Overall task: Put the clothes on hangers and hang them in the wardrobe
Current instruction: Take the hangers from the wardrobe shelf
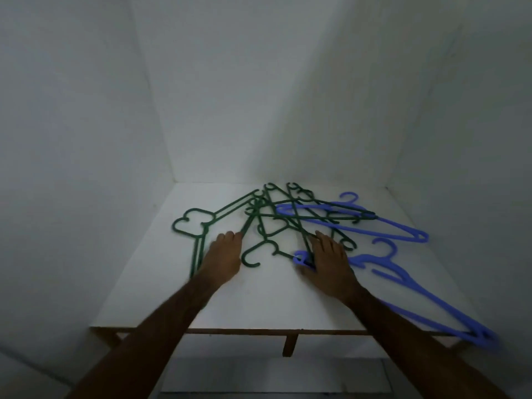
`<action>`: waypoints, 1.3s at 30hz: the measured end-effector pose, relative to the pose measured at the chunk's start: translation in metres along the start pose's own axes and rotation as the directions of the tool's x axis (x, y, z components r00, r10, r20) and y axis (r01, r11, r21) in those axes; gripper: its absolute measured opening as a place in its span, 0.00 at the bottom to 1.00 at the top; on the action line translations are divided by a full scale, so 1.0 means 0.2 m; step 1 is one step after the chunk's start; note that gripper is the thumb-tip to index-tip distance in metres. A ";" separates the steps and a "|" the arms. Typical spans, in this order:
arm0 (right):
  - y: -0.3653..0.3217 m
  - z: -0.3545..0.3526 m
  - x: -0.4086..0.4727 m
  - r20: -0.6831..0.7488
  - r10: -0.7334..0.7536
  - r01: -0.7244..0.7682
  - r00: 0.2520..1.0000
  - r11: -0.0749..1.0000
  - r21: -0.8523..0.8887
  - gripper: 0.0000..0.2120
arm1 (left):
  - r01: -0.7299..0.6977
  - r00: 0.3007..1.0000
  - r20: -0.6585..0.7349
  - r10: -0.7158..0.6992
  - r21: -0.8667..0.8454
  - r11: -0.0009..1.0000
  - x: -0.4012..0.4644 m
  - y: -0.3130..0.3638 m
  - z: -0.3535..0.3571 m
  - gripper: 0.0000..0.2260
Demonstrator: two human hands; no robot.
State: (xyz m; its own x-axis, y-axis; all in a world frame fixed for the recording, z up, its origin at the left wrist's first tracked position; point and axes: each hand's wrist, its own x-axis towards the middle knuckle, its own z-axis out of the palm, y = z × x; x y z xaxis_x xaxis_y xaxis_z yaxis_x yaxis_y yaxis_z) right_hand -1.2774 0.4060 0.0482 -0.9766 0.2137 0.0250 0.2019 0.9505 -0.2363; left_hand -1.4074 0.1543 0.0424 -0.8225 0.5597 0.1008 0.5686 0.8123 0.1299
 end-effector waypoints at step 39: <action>0.17 -0.28 0.75 0.295 -0.353 0.399 0.888 0.910 -0.114 0.26 | -0.075 0.870 -0.064 -0.490 -0.997 -0.002 -0.04 0.05 -0.58 0.10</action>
State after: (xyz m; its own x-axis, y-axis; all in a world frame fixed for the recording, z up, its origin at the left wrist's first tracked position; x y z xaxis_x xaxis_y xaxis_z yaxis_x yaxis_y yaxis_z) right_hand -1.4125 0.4820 0.0980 -0.9603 -0.2119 -0.1812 -0.1976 0.9757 -0.0943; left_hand -1.3930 0.1388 0.1570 -0.9931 0.0783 0.0874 0.0696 -0.2074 0.9758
